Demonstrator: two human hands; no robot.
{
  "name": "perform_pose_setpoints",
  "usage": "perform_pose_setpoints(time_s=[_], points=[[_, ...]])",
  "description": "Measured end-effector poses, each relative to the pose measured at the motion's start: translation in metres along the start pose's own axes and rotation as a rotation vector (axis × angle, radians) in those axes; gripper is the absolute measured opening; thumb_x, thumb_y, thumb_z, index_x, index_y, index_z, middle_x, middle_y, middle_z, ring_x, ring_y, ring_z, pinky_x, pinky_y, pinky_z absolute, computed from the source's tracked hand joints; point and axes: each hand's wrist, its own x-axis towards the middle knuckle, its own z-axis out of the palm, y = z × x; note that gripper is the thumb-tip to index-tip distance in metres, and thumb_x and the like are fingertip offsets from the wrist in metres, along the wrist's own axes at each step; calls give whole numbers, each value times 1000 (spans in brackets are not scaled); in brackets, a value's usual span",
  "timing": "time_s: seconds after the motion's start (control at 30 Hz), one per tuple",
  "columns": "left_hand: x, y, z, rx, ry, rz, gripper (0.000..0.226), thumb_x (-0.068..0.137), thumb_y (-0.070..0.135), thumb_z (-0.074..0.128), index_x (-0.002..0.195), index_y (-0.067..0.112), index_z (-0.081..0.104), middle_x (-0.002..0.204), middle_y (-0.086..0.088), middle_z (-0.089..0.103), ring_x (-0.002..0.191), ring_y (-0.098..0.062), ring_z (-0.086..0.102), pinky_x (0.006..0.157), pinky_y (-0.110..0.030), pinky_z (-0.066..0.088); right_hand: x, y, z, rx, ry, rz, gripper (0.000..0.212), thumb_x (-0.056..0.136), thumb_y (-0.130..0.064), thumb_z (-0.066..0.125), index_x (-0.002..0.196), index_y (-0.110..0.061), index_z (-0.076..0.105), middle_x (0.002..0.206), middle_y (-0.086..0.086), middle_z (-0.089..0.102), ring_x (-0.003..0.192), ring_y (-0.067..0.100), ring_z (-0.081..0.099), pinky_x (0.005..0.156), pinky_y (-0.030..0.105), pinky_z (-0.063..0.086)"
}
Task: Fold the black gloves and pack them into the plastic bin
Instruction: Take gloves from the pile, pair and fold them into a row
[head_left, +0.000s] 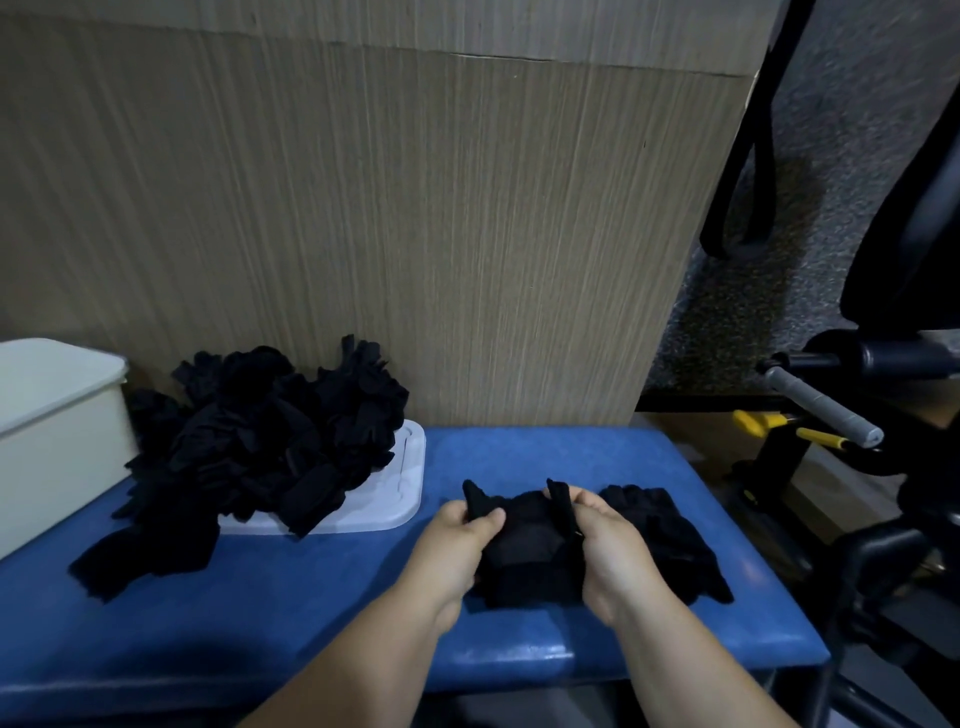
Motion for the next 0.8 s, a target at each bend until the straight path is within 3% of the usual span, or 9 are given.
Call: perform_pose_setpoints(time_s=[0.17,0.3,0.4,0.53,0.6,0.67,0.8], points=[[4,-4,7,67,36,62,14,90,18,63,103,18,58,103,-6,72,95,-19,69,88,-40,55,6,10,-11,-204,18,-90,12,92,-22,62,91,-12,68,93,9,73,94,24,68,93,42,52],[4,-7,16,32,60,111,23,91,10,60,111,19,53,102,-2,70,94,-16,68,83,-33,56,13,16,-18,-495,96,-198,9,89,-21,66,80,-21,67,81,-7,69,89,14,63,87,30,50],[9,-13,16,127,46,135,53,89,11,61,134,27,38,113,1,65,99,-13,66,89,-33,55,18,16,-20,-780,178,-308,7,88,-24,66,82,-25,63,93,-7,63,89,11,59,80,24,45],[7,-17,12,609,91,240,86,88,15,62,148,40,4,128,5,55,105,-10,60,88,-25,51,17,21,-21,-1232,162,-378,16,92,-33,60,107,-26,58,110,-8,47,78,6,54,65,15,39],[4,-19,9,860,175,373,84,89,19,62,150,35,6,142,6,37,128,-14,40,103,-27,39,15,25,-21,-1350,158,-422,26,94,-36,55,118,-26,57,117,-8,43,91,9,54,74,19,44],[1,-21,7,1025,235,486,72,91,23,58,149,34,16,149,10,25,136,-15,23,112,-31,28,14,27,-21,-1445,164,-480,32,96,-37,51,126,-27,55,129,-7,41,116,12,44,93,22,42],[2,-22,3,1166,169,561,38,98,30,45,135,37,44,145,21,34,137,-8,21,112,-26,17,11,27,-21,-1540,78,-523,41,98,-36,45,138,-28,48,146,-8,38,136,13,27,112,26,25]])
